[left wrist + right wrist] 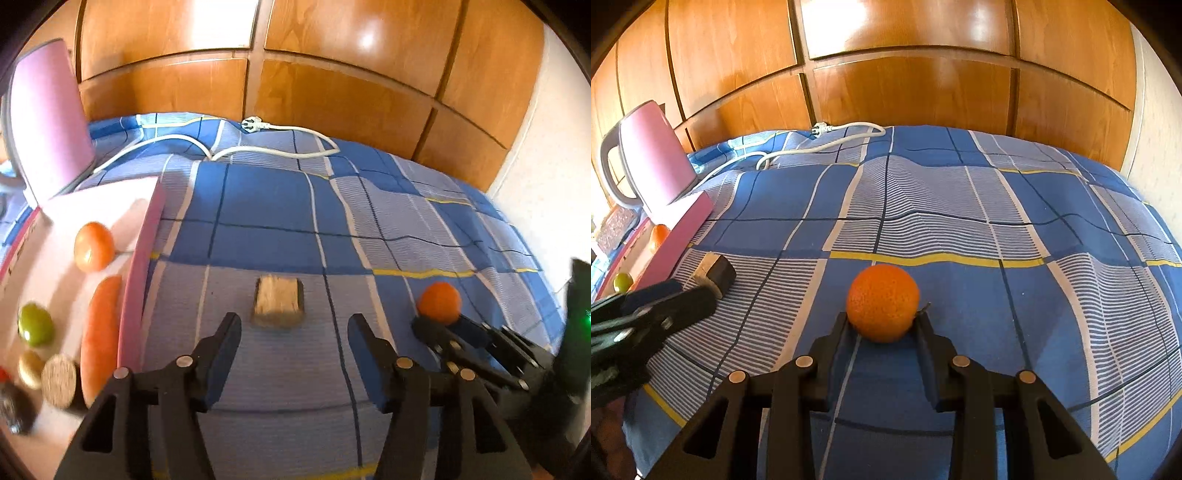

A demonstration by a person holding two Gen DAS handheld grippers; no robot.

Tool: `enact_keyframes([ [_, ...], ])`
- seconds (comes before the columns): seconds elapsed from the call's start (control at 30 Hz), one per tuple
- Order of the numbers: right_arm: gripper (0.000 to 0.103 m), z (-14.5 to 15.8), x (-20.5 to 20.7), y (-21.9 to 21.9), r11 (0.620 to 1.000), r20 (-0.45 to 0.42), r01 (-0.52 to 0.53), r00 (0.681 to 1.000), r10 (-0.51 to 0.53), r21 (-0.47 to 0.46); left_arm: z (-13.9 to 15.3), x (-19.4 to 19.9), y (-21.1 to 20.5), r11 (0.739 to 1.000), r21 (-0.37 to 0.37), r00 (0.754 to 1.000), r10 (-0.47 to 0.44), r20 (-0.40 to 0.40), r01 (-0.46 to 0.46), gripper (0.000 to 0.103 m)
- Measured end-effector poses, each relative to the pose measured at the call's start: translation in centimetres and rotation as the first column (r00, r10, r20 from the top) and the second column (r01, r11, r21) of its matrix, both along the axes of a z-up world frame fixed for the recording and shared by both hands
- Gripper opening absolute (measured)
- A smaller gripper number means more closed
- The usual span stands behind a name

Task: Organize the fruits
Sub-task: 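Lift the root piece with the left tool while the right tool lifts the orange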

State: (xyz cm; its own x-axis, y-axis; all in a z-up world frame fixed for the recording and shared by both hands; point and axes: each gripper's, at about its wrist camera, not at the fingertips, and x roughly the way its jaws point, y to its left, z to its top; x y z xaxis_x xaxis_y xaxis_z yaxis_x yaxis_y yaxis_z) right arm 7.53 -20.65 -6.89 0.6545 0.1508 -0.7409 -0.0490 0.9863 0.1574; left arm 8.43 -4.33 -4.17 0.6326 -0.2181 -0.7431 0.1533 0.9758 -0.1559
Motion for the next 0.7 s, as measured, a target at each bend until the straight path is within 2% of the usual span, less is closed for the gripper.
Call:
enact_keyframes([
  [0.07,0.035,0.0,0.0,-0.1,1.0,0.001,0.0,1.0,0.0,0.01,-0.4,1.1,-0.4,0.999,0.032,1.0,0.006,-0.008,-0.005,0.059],
  [0.13,0.035,0.0,0.0,-0.2,1.0,0.002,0.0,1.0,0.0,0.014,-0.9,1.8,-0.6,0.999,0.052,1.0,0.004,-0.025,-0.003,0.033],
  [0.17,0.035,0.0,0.0,-0.2,1.0,0.002,0.0,1.0,0.0,0.014,-1.3,2.2,-0.6,0.998,0.062,0.999,0.008,-0.042,-0.005,0.034],
  [0.4,0.035,0.0,0.0,-0.2,1.0,0.003,0.0,1.0,-0.001,0.012,-1.1,0.8,-0.9,0.999,0.046,1.0,0.005,-0.028,-0.004,0.033],
  [0.7,0.034,0.3,-0.6,-0.1,1.0,-0.001,0.012,1.0,-0.012,0.005,1.2,-2.5,-0.7,1.0,0.017,1.0,-0.007,0.007,0.007,0.033],
])
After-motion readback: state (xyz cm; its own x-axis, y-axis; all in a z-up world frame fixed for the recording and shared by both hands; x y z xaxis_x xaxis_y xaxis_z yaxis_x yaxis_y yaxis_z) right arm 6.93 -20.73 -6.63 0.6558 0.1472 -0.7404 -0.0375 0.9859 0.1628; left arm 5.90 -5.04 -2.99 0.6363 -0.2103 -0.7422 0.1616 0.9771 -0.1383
